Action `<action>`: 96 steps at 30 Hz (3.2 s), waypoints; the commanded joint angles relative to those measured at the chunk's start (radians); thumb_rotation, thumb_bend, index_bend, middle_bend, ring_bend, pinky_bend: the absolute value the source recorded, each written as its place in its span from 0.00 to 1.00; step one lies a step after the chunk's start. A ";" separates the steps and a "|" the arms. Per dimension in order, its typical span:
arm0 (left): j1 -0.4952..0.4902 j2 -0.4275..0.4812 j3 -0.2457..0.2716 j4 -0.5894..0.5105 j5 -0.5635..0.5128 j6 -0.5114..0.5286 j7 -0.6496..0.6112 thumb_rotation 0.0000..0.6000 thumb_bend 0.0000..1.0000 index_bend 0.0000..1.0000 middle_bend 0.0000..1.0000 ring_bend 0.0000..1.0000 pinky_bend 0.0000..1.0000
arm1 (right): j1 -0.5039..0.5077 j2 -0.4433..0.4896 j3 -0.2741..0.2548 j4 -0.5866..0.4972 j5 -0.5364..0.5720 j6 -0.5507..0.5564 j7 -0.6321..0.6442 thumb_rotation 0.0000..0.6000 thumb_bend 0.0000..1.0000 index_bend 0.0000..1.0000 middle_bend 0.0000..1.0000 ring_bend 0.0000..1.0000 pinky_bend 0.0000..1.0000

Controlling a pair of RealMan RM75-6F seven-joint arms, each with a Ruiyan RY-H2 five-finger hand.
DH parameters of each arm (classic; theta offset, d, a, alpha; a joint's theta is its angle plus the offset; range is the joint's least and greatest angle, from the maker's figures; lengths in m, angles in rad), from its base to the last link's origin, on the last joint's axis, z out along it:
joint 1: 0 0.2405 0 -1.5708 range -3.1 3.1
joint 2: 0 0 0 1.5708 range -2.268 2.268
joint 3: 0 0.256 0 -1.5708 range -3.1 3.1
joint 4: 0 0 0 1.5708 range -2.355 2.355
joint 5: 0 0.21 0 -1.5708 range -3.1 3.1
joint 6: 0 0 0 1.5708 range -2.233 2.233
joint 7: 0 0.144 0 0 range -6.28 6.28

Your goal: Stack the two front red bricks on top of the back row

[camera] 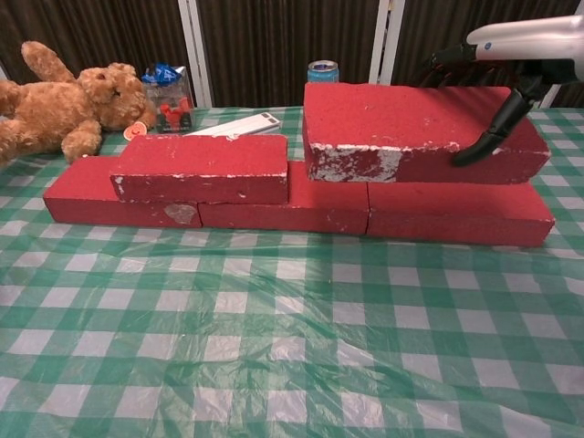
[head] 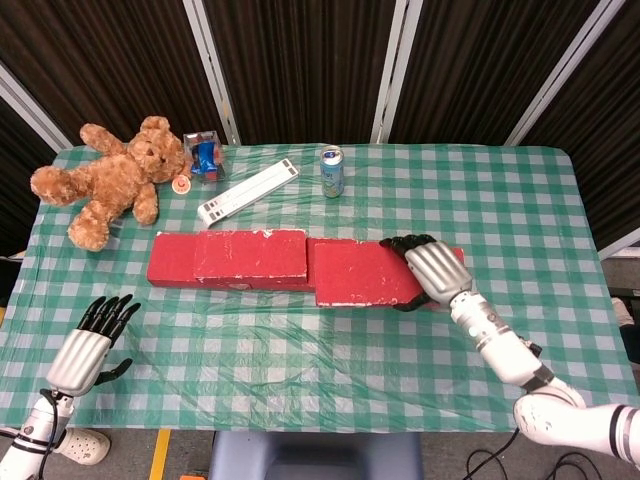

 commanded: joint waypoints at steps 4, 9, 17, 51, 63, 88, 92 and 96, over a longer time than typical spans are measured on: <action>0.002 -0.014 -0.014 0.012 -0.024 -0.022 0.027 1.00 0.25 0.00 0.00 0.00 0.00 | 0.101 -0.031 0.013 0.300 -0.077 -0.140 0.176 1.00 0.11 0.55 0.38 0.32 0.39; -0.002 -0.028 -0.023 0.021 -0.036 -0.044 0.048 1.00 0.25 0.00 0.00 0.00 0.00 | 0.125 -0.085 -0.008 0.403 -0.147 -0.171 0.280 1.00 0.11 0.54 0.38 0.32 0.39; -0.003 -0.031 -0.032 0.028 -0.041 -0.049 0.048 1.00 0.25 0.00 0.00 0.00 0.01 | 0.149 -0.164 -0.050 0.501 -0.174 -0.202 0.362 1.00 0.11 0.52 0.38 0.32 0.39; 0.003 -0.007 -0.034 0.017 -0.029 -0.040 0.015 1.00 0.25 0.00 0.00 0.00 0.00 | 0.282 -0.281 -0.111 0.485 0.175 -0.172 0.122 1.00 0.11 0.47 0.38 0.32 0.39; 0.010 0.003 -0.038 0.008 -0.030 -0.029 0.007 1.00 0.25 0.00 0.00 0.00 0.00 | 0.316 -0.284 -0.135 0.454 0.301 -0.126 0.039 1.00 0.10 0.45 0.38 0.31 0.39; 0.010 0.007 -0.038 0.003 -0.025 -0.032 0.005 1.00 0.25 0.00 0.00 0.00 0.00 | 0.340 -0.290 -0.160 0.432 0.369 -0.097 -0.002 1.00 0.10 0.20 0.25 0.16 0.32; 0.009 0.006 -0.039 0.004 -0.025 -0.033 0.004 1.00 0.25 0.00 0.00 0.00 0.00 | 0.352 -0.285 -0.172 0.420 0.415 -0.088 -0.037 1.00 0.10 0.08 0.17 0.09 0.25; 0.009 0.006 -0.038 0.003 -0.022 -0.033 0.003 1.00 0.25 0.00 0.00 0.00 0.00 | 0.366 -0.275 -0.183 0.402 0.462 -0.086 -0.063 1.00 0.10 0.03 0.14 0.07 0.23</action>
